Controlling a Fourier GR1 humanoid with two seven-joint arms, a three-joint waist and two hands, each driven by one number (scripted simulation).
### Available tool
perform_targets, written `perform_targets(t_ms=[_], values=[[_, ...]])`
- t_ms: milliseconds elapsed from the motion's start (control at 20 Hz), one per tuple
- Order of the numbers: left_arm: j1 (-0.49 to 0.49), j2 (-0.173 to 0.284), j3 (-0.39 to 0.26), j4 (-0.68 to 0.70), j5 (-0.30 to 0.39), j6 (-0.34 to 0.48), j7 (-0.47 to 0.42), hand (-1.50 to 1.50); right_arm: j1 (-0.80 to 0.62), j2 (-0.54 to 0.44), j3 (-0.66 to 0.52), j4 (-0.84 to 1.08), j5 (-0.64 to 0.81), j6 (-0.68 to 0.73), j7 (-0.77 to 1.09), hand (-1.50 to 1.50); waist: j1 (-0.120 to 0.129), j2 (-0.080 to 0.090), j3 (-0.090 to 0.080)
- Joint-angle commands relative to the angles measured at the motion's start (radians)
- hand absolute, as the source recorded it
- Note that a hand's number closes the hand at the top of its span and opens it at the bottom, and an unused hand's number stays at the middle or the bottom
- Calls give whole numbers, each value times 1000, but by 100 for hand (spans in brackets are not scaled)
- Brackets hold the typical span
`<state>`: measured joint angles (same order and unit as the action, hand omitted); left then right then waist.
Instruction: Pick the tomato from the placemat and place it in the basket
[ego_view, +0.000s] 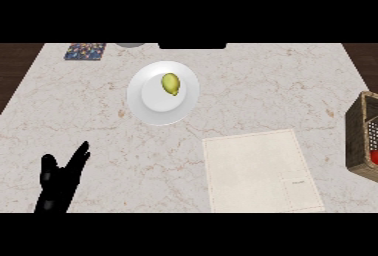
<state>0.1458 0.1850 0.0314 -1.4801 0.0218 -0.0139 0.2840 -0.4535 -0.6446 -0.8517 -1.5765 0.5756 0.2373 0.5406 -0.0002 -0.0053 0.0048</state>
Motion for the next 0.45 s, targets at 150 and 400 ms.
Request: perform_targets(t_ms=[150,400], values=[[-7,-29,-19,11,-21,15,38,0,9,-120,-158,23,-114,18,62,-150,-7,4,-5],[40,24,42,10,41,-52,31,0,151,-152,-348,0,-222,106,51,-150,-20,0,-5]])
